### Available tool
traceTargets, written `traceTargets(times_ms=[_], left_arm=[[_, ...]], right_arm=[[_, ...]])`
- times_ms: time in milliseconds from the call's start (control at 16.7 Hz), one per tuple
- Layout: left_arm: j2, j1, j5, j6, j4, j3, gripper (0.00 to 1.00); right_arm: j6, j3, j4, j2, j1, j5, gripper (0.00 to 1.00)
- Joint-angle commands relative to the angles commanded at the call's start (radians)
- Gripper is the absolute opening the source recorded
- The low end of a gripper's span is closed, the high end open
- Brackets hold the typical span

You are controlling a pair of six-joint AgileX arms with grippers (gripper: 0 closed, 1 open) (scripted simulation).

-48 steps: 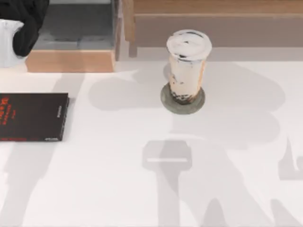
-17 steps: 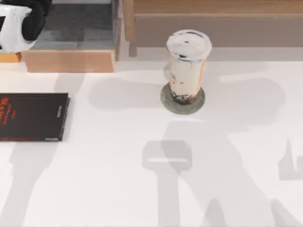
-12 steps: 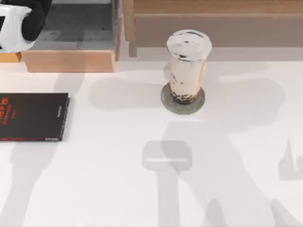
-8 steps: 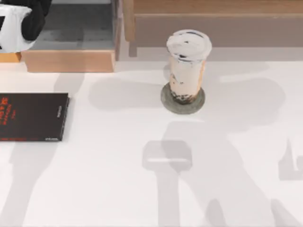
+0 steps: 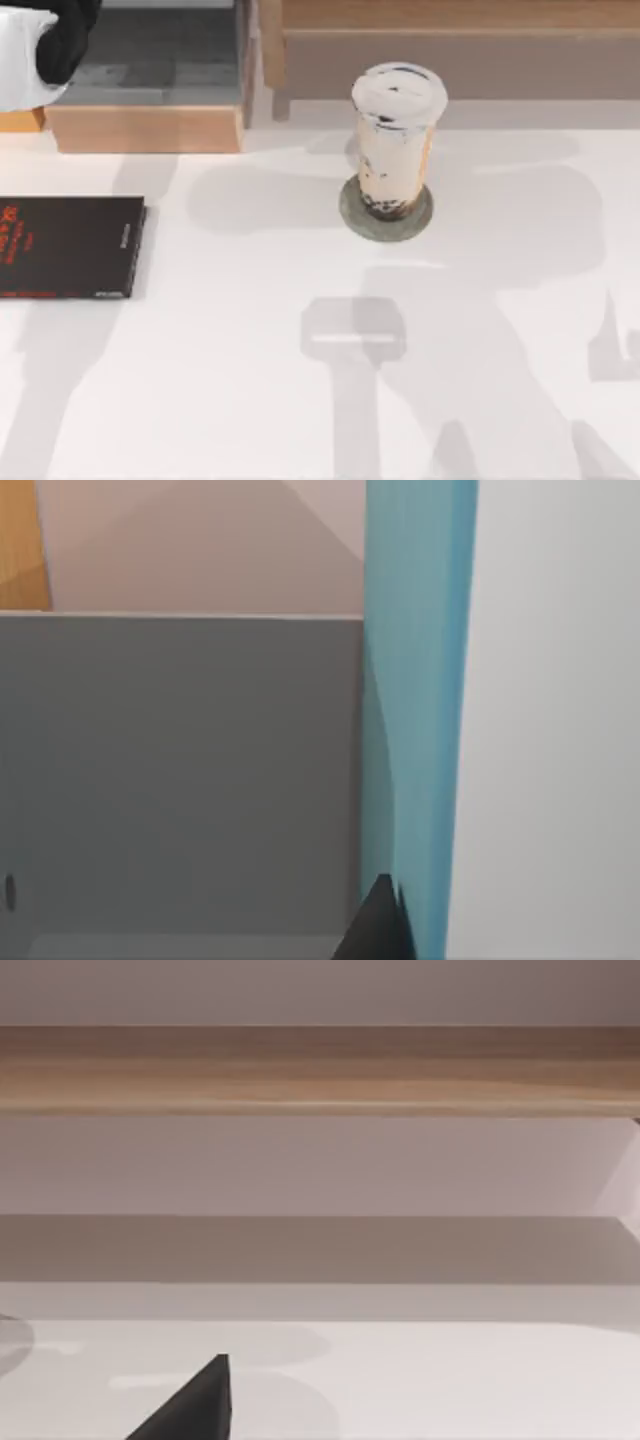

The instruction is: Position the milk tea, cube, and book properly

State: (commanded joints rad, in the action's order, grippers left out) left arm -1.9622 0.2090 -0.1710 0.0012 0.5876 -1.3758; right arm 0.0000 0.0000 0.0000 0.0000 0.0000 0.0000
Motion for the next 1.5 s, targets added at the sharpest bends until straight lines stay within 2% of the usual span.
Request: traceTargets(times_ms=[180,420,600,900,1080,1260,1500], left_arm=[[0.047,0.003,0.024,0.061,0.03,0.039,0.0],[0.202,0.015,0.096,0.285,0.123,0.163,0.0],[0.34,0.018,0.158,0.55,0.21,0.289,0.0],[0.513,-0.012,0.236,1.078,0.318,0.561,0.0],[0.563,-0.056,0.261,1.309,0.345,0.725,0.0],[0.546,-0.116,0.269,1.459,0.336,0.868,0.0],[0.433,-0.199,0.266,1.568,0.287,1.004,0.0]], right_arm=[[0.0,0.0,0.0,0.0,0.0,0.0,1.0],[0.0,0.0,0.0,0.0,0.0,0.0,1.0],[0.0,0.0,0.0,0.0,0.0,0.0,1.0],[0.0,0.0,0.0,0.0,0.0,0.0,1.0],[0.0,0.0,0.0,0.0,0.0,0.0,1.0],[0.0,0.0,0.0,0.0,0.0,0.0,1.0],[0.0,0.0,0.0,0.0,0.0,0.0,1.0]])
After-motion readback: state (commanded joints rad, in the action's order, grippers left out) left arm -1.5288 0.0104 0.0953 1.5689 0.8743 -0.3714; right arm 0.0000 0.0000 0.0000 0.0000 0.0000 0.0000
